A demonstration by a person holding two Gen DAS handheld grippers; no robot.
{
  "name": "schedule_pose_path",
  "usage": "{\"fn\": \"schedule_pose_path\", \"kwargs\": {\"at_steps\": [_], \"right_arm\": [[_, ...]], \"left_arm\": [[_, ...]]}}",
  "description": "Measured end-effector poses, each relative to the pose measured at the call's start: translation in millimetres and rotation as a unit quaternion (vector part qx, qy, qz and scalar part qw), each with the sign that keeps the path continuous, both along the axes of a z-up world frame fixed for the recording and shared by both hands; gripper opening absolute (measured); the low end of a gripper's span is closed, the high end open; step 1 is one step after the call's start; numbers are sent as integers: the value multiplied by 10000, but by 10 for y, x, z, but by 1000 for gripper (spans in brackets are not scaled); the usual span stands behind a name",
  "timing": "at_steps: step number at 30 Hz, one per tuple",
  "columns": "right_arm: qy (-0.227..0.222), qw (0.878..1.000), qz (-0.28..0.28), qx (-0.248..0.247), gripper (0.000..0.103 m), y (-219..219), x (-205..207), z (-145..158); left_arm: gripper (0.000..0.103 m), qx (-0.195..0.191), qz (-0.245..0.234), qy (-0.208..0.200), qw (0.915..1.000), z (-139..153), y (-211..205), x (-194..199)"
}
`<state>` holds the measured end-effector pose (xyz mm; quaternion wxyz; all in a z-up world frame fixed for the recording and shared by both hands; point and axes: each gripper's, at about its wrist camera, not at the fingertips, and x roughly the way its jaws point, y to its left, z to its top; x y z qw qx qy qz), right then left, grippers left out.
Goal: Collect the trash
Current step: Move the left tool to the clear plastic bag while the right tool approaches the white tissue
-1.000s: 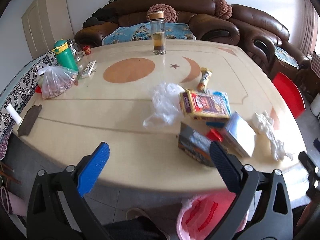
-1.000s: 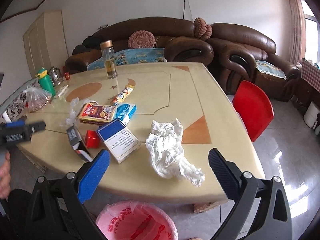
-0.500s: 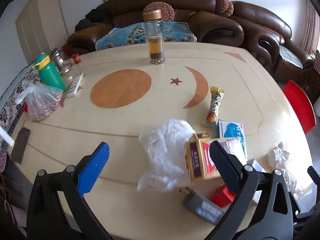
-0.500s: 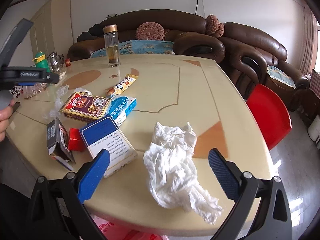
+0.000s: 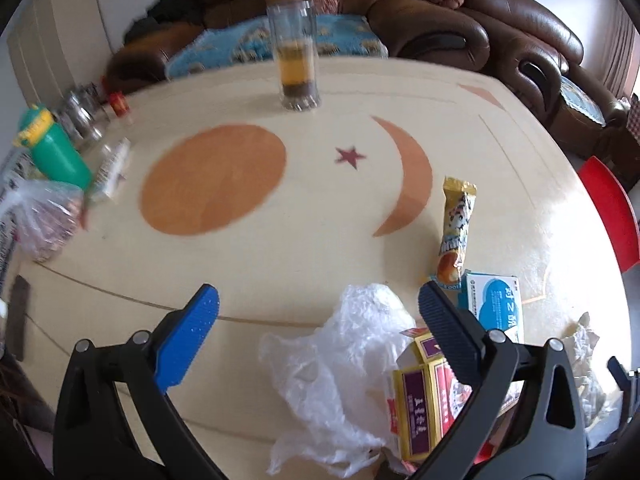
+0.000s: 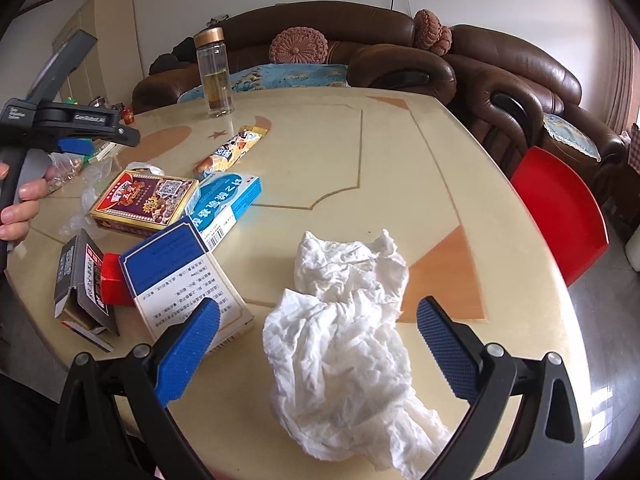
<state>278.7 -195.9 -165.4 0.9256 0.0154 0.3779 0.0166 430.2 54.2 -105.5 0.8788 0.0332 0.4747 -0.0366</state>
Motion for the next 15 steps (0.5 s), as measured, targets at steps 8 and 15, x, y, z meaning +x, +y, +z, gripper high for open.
{"fn": "schedule_pose_path", "kwargs": {"at_steps": [8,15], "right_arm": [[37,10000,10,21,97,-15,68,-91],[0,9999,-3,127,97,-64,59,-122]], "left_arm": [[98,-185,-182,501,9984,-275,-10,80],[98,-378,-158,743,9964,-373,49,126]]}}
